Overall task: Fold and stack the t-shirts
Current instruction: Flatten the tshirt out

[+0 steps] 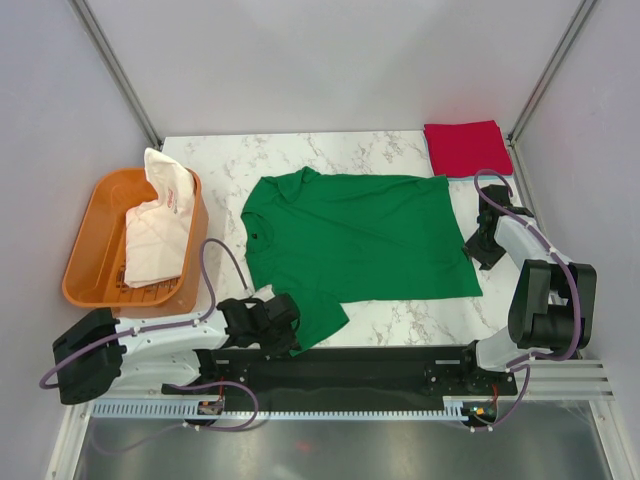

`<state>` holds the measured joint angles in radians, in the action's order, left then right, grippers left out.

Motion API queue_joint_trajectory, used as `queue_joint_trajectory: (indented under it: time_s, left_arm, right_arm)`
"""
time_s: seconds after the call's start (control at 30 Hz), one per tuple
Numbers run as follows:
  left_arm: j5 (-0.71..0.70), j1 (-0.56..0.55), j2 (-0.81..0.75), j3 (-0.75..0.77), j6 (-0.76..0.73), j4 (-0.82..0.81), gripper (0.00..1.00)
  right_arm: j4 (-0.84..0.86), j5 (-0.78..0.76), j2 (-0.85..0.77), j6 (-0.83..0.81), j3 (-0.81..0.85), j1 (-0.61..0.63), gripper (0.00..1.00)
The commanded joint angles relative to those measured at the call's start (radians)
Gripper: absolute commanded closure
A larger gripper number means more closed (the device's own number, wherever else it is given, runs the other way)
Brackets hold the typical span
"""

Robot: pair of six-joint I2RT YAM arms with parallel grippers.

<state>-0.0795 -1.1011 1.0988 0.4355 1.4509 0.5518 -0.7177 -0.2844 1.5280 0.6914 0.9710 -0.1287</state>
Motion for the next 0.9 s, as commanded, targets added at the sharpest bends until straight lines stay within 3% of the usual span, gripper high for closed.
queue_joint_trajectory:
  time_s: [0.0, 0.17, 0.2, 0.4, 0.5, 0.53, 0.6, 0.8, 0.87]
  left_arm:
    - [-0.045, -0.011, -0.025, 0.054, 0.035, 0.003, 0.55]
    - [-0.069, -0.011, -0.011, 0.057, 0.019, 0.005, 0.56]
    - [-0.153, -0.011, -0.013, 0.051, 0.019, -0.016, 0.65]
    - [-0.172, -0.011, -0.048, 0.017, 0.025, -0.046, 0.71]
    - [-0.181, -0.011, -0.068, 0.006, 0.022, -0.055, 0.8]
    - [-0.184, -0.011, -0.071, 0.006, 0.02, -0.056, 0.9]
    - [-0.184, -0.011, -0.074, 0.008, 0.017, -0.056, 0.98]
    - [-0.135, -0.009, -0.082, 0.006, 0.008, -0.055, 0.97]
    - [-0.1, -0.011, -0.079, -0.001, 0.009, -0.049, 0.86]
  right_arm:
    - [0.004, 0.028, -0.028, 0.006, -0.008, -0.011, 0.54]
    - [-0.017, 0.067, -0.068, 0.017, -0.02, -0.043, 0.54]
    - [-0.02, 0.068, -0.081, 0.017, -0.014, -0.046, 0.54]
    - [-0.049, 0.079, -0.112, 0.026, 0.003, -0.055, 0.54]
    - [-0.051, 0.111, -0.114, 0.033, -0.011, -0.055, 0.54]
    - [-0.054, 0.119, -0.114, 0.037, -0.017, -0.055, 0.54]
    - [-0.052, 0.142, -0.106, 0.046, -0.037, -0.055, 0.54]
    - [-0.063, 0.157, -0.094, 0.056, -0.058, -0.055, 0.54]
    - [-0.068, 0.152, -0.104, 0.054, -0.054, -0.055, 0.54]
